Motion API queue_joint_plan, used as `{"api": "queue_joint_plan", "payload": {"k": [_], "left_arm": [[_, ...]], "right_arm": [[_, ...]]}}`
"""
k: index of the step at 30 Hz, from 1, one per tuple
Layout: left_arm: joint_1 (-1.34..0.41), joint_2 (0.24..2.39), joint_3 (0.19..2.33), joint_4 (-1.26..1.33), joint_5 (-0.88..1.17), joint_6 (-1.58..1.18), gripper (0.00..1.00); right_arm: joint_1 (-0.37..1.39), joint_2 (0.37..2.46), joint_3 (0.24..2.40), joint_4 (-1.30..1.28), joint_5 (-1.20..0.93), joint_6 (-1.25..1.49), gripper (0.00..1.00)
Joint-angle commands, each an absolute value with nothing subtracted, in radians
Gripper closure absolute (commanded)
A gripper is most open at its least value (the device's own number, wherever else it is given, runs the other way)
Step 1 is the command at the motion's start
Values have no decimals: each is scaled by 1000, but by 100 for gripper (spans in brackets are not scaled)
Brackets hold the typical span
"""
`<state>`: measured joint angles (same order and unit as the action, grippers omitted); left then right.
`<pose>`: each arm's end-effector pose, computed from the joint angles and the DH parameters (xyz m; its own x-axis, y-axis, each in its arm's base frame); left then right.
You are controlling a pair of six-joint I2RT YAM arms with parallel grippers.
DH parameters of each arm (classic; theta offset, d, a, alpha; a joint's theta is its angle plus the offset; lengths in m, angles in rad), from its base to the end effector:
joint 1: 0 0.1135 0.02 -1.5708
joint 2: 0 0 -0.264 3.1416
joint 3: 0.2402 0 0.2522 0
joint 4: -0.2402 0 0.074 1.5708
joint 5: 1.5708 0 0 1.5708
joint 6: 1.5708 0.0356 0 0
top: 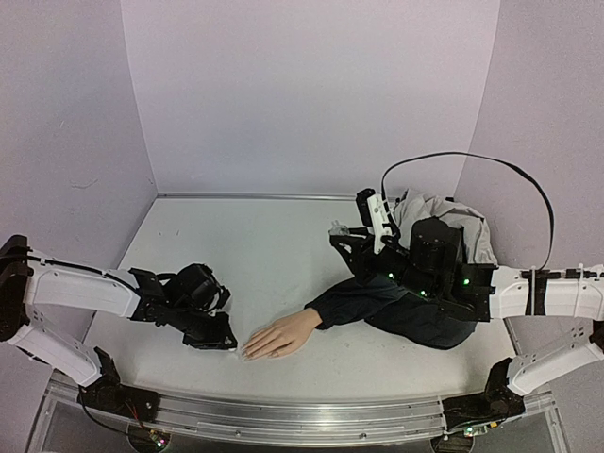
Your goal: Paint the nails
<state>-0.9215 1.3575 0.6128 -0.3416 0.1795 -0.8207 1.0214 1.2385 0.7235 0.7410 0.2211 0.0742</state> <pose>0.1374 -0.1916 0.1531 -0.9749 0.0937 -0.2019 0.1771 0.8761 -0.4485 0.1542 0.2369 0.3190 0.0633 0.2419 -0.9682 -0.7272 0.6757 0.1213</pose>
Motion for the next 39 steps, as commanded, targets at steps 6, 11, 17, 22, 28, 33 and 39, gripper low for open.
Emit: {"api": "queue_joint_plan", "payload": {"k": [6, 11, 17, 22, 28, 33, 39], "left_arm": [[-917, 1229, 616, -313, 166, -793, 100], [-919, 1271, 648, -291, 204, -764, 100], [-919, 1340, 679, -274, 229, -749, 100], [-919, 1357, 686, -270, 231, -744, 100], [-919, 1365, 690, -270, 227, -744, 100], [-919, 1367, 690, -270, 221, -745, 100], [-919, 1378, 696, -268, 225, -741, 100]], "right_arm": [[1023, 1229, 742, 827, 216, 79, 100], [1023, 1239, 749, 827, 213, 75, 100], [1023, 1232, 752, 824, 213, 75, 100], [1023, 1224, 746, 821, 219, 75, 100], [1023, 1229, 747, 821, 221, 74, 100], [1023, 1220, 741, 818, 223, 74, 100], [1023, 1218, 739, 816, 227, 76, 100]]}}
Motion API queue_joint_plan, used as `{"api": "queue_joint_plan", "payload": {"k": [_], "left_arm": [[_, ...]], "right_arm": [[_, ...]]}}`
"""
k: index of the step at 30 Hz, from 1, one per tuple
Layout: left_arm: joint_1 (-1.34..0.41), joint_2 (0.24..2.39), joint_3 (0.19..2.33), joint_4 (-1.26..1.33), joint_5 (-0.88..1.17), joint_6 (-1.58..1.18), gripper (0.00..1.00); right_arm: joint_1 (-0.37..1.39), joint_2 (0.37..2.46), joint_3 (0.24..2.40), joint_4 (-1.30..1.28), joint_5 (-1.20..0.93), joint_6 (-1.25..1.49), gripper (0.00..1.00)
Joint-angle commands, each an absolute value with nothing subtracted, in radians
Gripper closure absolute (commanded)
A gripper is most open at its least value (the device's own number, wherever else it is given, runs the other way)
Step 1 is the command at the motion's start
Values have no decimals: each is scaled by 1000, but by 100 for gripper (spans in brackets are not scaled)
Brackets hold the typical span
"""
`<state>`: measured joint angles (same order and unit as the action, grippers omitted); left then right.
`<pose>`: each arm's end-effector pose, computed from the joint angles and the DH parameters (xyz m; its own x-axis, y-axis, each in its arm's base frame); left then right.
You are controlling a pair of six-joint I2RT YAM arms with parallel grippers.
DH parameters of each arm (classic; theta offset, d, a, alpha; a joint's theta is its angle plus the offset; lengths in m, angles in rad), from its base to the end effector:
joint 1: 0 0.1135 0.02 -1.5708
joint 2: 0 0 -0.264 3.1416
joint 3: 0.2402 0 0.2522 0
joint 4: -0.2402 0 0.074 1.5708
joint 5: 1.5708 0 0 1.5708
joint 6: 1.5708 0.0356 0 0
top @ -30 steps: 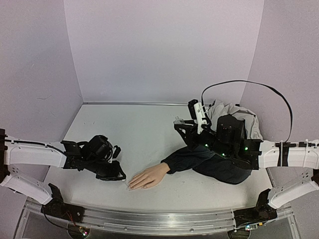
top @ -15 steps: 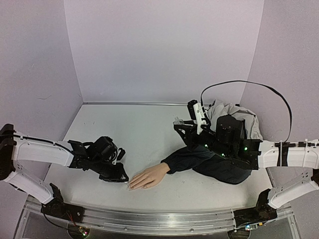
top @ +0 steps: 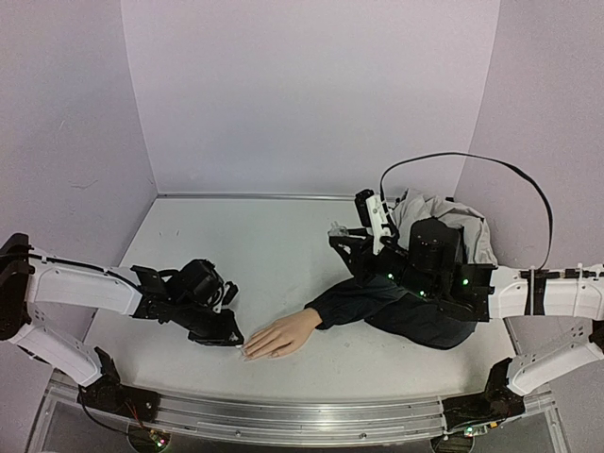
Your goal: Paint the nails
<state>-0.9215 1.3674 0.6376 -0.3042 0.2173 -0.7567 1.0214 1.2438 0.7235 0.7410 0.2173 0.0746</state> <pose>0.1419 -0.1997 0.1600 -0.9575 0.1527 -0.2446 0.2573 0.8353 -0.4858 0.1547 0.2379 0.3176 0.0601 0.2376 -0.9695 -0.7294 0.6735 0.1198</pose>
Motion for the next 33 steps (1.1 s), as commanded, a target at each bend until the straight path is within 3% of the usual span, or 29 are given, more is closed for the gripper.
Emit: {"api": "queue_joint_plan", "payload": {"k": [1, 33], "left_arm": [[-919, 1379, 696, -268, 227, -741, 100], [-919, 1346, 632, -298, 222, -787, 100]], "right_arm": [[1023, 1219, 739, 816, 228, 76, 100], [1023, 1230, 739, 826, 214, 83, 100]]}}
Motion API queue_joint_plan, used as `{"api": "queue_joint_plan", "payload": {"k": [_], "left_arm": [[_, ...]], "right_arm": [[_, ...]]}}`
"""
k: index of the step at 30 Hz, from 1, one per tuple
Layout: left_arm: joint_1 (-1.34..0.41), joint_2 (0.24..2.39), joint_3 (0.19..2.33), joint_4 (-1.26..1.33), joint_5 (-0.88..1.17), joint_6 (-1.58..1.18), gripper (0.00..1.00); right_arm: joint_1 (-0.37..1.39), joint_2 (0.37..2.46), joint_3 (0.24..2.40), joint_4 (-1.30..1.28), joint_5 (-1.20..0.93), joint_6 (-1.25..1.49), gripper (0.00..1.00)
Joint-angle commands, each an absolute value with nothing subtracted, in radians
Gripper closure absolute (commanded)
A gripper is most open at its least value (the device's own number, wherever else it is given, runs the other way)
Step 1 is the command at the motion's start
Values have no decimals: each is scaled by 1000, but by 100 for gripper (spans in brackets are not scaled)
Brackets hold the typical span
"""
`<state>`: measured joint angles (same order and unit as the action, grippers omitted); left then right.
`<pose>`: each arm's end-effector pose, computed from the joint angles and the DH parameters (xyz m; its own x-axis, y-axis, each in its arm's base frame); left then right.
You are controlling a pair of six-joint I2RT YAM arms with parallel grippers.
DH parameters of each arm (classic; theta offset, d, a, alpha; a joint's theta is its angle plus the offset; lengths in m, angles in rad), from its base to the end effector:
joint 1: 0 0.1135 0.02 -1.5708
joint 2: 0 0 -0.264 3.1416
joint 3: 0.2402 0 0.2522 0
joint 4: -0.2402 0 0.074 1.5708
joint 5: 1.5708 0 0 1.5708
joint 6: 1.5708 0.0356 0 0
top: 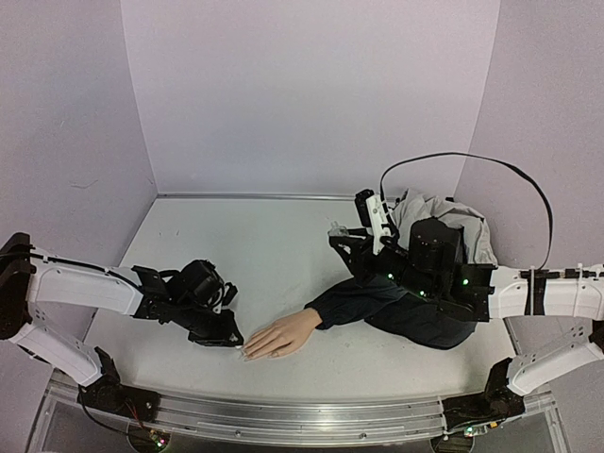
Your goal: Paint the nails
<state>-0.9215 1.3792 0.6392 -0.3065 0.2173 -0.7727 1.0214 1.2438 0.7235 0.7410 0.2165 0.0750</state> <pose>0.1423 -0.2002 0.1576 -0.9633 0.1416 -0.2282 0.2383 0.8425 -0.4831 0.1547 0.2380 0.3176 0.0598 0.2378 -0.9695 -0.7300 0.6728 0.1200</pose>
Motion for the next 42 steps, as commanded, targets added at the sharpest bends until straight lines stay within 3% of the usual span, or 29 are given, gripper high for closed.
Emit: {"api": "queue_joint_plan", "payload": {"k": [1, 42], "left_arm": [[-919, 1345, 630, -297, 224, -786, 100], [-918, 1366, 619, -311, 213, -794, 100]], "right_arm": [[1023, 1229, 739, 826, 214, 83, 100], [1022, 1229, 741, 826, 208, 86, 100]]}}
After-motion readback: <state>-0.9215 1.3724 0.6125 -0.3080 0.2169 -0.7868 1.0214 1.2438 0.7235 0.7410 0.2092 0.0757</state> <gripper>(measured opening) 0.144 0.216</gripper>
